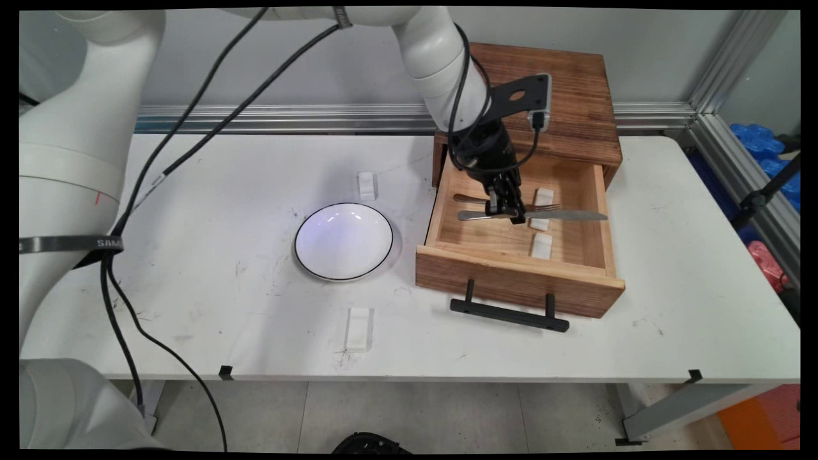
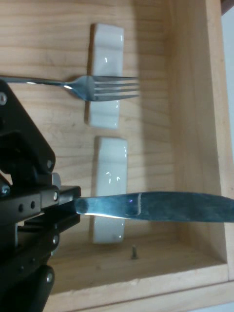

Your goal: Place the picked object into the drawer

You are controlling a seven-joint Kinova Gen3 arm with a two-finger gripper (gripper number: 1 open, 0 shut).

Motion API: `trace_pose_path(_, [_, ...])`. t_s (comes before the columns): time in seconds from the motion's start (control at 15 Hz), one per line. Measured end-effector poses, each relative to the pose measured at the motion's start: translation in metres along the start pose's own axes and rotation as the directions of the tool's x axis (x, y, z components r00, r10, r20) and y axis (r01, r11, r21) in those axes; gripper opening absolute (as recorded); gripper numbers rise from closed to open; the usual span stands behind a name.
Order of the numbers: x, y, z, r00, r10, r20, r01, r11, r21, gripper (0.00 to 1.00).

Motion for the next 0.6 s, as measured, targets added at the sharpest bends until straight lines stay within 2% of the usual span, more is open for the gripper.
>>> trace_pose_path(0.6, [0.0,-0.012,0.022,0.999,-0.031,0.03,0.031,0.999,-0.025,0.0])
